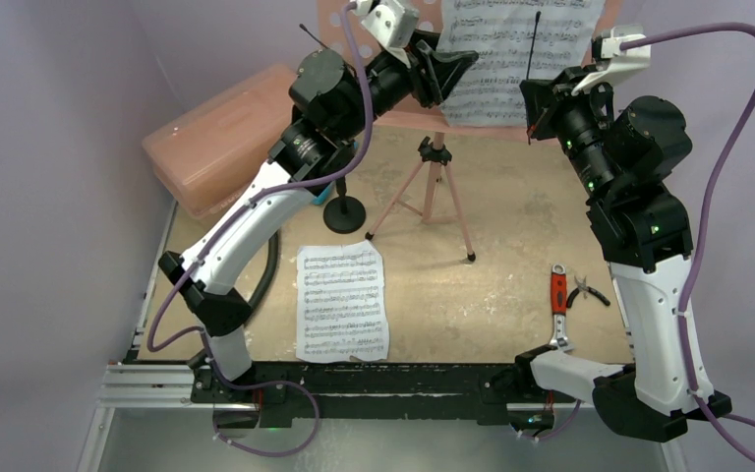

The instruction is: Set up the instrument practice props

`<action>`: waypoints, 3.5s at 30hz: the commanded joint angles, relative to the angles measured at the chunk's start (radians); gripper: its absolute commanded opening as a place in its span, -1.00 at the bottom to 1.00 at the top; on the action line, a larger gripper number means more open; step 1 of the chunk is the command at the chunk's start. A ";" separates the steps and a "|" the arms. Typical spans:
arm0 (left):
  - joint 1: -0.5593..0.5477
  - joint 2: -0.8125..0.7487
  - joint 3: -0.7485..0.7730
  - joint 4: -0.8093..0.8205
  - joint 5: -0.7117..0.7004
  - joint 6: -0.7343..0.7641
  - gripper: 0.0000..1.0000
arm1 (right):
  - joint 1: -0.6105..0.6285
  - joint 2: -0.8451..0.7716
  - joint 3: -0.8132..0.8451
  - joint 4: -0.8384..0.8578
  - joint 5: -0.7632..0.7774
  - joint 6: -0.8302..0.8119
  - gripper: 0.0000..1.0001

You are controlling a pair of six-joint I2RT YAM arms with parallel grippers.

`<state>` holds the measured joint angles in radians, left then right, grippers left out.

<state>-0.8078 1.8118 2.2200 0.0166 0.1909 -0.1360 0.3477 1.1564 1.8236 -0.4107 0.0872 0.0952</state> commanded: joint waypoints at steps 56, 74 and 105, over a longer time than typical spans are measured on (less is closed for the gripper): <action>-0.008 -0.048 -0.018 0.112 -0.110 0.021 -1.00 | 0.004 -0.014 0.006 0.089 -0.027 0.017 -1.00; -0.007 -0.044 -0.036 0.123 -0.079 -0.015 -0.98 | 0.004 -0.006 0.014 0.093 -0.031 0.024 -1.00; -0.007 -0.085 -0.069 0.169 -0.081 -0.010 -0.21 | 0.004 -0.021 0.006 0.114 -0.001 0.031 -0.52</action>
<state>-0.8085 1.8084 2.1700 0.1406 0.1219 -0.1619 0.3477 1.1576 1.8236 -0.3805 0.0864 0.1177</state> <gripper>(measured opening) 0.343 0.210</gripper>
